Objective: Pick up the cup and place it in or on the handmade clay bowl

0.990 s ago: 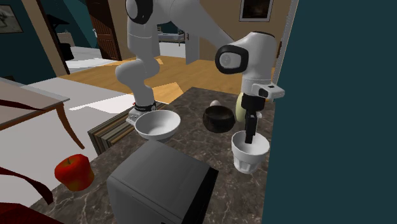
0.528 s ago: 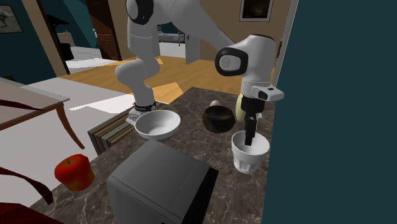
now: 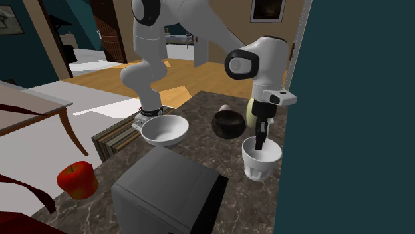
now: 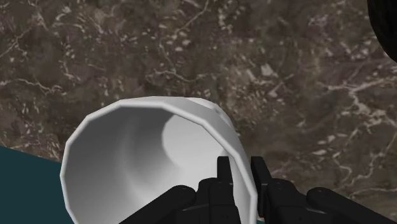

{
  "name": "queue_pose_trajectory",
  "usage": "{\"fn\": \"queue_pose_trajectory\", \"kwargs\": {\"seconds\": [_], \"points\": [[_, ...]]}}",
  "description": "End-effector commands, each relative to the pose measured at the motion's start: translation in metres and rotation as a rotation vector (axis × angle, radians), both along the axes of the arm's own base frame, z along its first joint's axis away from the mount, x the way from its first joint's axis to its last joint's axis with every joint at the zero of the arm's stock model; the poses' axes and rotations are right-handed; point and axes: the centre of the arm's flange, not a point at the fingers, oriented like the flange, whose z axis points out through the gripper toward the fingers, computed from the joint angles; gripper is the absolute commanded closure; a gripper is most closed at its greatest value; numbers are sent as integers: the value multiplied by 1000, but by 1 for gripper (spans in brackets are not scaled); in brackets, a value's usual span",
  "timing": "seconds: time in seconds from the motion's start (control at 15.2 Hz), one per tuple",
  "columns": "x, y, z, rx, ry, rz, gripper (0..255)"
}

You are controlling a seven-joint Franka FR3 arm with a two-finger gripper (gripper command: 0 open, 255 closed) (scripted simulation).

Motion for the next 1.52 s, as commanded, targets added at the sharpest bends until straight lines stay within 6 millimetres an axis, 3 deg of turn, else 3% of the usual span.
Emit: {"fn": "queue_pose_trajectory", "kwargs": {"seconds": [0.0, 0.13, 1.45], "points": [[0, 0, 0, 0, 0, 0, 255], [0, 0, 0, 0, 0, 0, 255], [0, 0, 105, 0, 0, 0, 255]]}}
